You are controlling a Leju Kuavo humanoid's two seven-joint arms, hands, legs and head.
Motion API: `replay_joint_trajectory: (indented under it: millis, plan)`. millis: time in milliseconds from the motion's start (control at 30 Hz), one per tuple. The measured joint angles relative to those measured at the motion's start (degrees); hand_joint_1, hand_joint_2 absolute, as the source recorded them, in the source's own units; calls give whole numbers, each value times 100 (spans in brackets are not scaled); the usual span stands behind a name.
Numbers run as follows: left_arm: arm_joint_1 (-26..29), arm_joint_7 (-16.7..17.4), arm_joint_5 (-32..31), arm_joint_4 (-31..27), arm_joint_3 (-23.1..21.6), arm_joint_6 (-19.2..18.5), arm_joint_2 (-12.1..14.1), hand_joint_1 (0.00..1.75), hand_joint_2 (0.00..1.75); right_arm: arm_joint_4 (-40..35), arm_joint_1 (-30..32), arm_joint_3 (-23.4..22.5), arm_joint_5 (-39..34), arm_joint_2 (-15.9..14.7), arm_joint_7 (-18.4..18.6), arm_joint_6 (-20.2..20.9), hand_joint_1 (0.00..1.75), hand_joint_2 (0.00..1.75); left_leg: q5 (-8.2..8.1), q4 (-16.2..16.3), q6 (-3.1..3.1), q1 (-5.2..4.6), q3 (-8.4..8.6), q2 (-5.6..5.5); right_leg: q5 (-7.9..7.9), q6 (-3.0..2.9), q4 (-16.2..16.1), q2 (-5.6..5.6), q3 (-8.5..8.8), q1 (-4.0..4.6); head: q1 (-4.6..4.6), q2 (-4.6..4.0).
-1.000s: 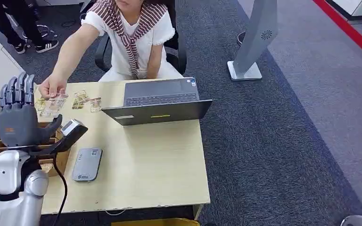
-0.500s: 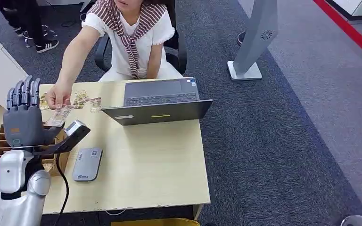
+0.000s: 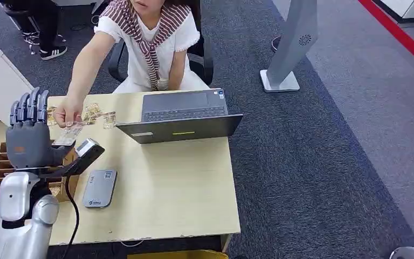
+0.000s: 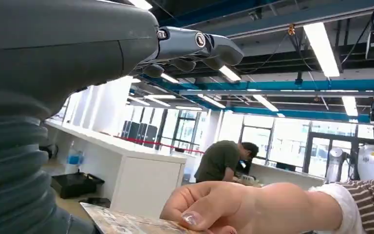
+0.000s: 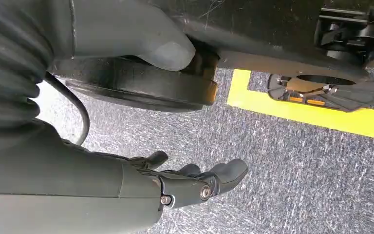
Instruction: Pass the card to the sensor for recognition and then transmit it.
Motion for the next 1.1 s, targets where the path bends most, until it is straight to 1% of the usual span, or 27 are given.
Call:
replay_joint_trajectory:
  millis: [33,433,667,1100]
  plan:
    - [0,4,0,4,-2,-5,5,175,175,0,0,0,0,0,2,0,0,175,0,0,0,0,0,0,0,0,0,0,0,0,2,0]
    - [2,22,168,96,-55,4,20,175,175,0,-2,0,83,0,11,-2,0,175,0,0,0,0,-2,0,0,0,0,0,-2,0,2,-2]
    - [0,-50,367,157,-116,-39,18,175,175,0,-4,0,92,0,31,-2,0,175,0,0,0,0,-3,0,0,0,0,0,-3,0,0,0]
    - [-6,-103,431,345,-199,-26,-22,175,175,0,-7,0,103,0,42,-4,0,175,0,0,0,0,-3,0,0,0,0,0,-3,0,2,0]
